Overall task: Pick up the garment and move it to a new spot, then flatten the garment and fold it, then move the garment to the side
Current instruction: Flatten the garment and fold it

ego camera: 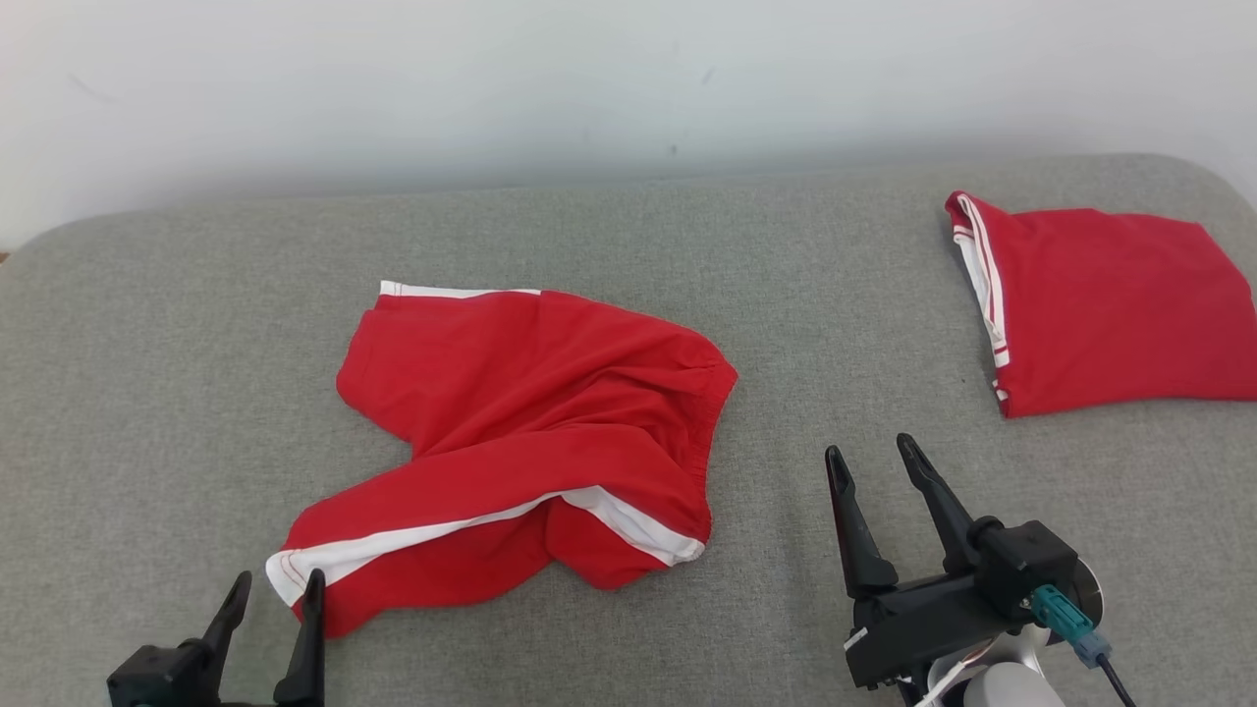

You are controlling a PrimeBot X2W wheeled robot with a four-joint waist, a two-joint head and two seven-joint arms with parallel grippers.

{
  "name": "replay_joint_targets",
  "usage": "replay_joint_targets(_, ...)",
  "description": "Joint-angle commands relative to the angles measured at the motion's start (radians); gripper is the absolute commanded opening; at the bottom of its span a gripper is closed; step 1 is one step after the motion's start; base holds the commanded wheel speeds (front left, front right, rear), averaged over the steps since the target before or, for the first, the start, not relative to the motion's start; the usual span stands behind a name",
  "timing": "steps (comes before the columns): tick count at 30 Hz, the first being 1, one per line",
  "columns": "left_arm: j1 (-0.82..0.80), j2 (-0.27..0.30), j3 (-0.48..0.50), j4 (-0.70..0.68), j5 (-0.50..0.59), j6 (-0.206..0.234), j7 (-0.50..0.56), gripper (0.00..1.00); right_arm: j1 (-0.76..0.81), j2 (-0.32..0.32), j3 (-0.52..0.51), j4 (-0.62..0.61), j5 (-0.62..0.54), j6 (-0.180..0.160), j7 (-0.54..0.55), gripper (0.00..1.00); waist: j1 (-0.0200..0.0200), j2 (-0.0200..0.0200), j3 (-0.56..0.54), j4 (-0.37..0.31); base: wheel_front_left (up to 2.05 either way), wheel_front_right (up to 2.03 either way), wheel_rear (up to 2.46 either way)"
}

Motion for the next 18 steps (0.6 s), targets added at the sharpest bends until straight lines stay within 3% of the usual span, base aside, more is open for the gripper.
replay_joint_targets(1,0.019,-0.005,0.009,-0.012,0.014,0.005,-0.007,1.00,0.011,-0.007,-0.001,0.000,0.000,0.000,-0.002,1.00,0.0000,0.0000,-0.007,0.006,0.00,0.00,0.00)
replay_joint_targets(12,0.127,-0.065,0.157,-0.170,0.114,0.050,-0.006,1.00,0.032,-0.018,-0.024,0.000,0.006,0.000,-0.002,1.00,0.0000,0.0000,-0.048,0.014,0.00,0.00,0.00)
replay_joint_targets(18,0.180,-0.094,0.233,-0.204,0.154,0.041,-0.006,1.00,0.054,-0.020,-0.058,-0.008,0.009,0.000,-0.002,1.00,0.0000,0.0000,-0.066,0.001,0.00,0.00,0.00)
